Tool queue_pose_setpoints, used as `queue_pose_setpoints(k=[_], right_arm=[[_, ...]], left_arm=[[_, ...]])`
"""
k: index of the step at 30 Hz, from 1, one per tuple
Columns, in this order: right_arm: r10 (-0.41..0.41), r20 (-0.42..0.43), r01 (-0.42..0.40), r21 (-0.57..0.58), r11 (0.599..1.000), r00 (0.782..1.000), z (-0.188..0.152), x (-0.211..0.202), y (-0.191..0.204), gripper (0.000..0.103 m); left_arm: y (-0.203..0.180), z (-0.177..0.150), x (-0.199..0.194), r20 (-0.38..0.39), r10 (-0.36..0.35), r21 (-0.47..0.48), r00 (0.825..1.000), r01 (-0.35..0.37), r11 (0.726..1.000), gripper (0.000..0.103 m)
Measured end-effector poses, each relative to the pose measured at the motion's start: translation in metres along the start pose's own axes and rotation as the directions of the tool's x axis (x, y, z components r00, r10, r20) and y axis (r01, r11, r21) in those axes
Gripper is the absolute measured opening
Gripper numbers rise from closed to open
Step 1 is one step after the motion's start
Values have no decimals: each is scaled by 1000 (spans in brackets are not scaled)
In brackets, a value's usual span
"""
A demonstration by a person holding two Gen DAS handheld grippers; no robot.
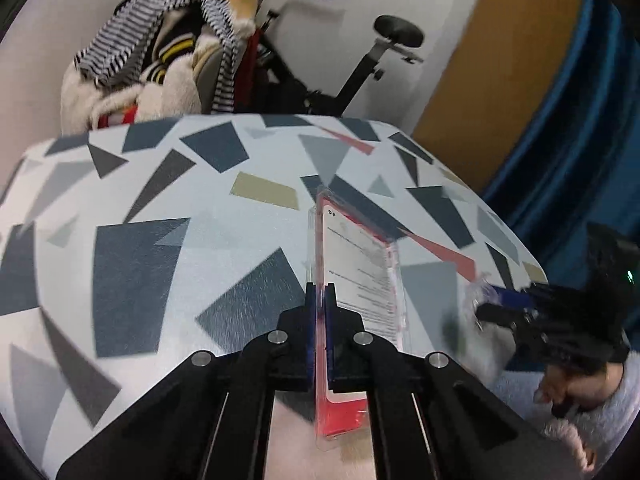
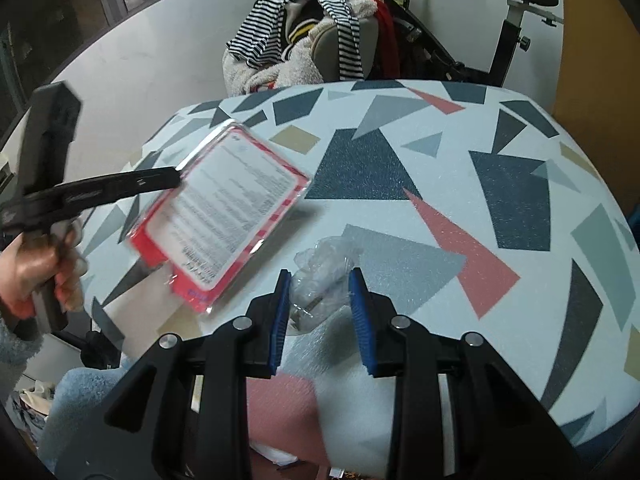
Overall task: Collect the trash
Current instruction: 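Carry the pink card and clear wrapper over the brown bin and open both tools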
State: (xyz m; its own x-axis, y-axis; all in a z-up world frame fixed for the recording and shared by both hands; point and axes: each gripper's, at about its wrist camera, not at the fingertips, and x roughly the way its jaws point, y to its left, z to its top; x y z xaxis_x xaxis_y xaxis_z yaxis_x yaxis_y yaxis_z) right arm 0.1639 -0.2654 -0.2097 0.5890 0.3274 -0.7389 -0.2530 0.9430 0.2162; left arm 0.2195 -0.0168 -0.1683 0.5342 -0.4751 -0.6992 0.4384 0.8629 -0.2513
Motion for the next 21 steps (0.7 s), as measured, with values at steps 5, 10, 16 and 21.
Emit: queue_pose_setpoints(k=[5, 10, 16, 21], right_arm=[[8, 21, -8, -8, 1000, 1000, -9, -23, 9, 32], [29, 47, -28, -26, 999, 998, -24, -52, 22, 32], [49, 64, -47, -41, 998, 997, -40, -72, 32, 32], [60, 71, -57, -41, 998, 996, -52, -84, 37, 32]], left_arm=[[-23, -21, -38, 24, 8, 51, 1000, -9, 999, 4], [-49, -54, -74, 51, 14, 84, 999, -18, 996, 4], [-76, -100, -102, 63, 0, 101, 998, -7, 995, 4], [-88, -140, -108, 53, 15, 103, 998, -20, 994, 4]])
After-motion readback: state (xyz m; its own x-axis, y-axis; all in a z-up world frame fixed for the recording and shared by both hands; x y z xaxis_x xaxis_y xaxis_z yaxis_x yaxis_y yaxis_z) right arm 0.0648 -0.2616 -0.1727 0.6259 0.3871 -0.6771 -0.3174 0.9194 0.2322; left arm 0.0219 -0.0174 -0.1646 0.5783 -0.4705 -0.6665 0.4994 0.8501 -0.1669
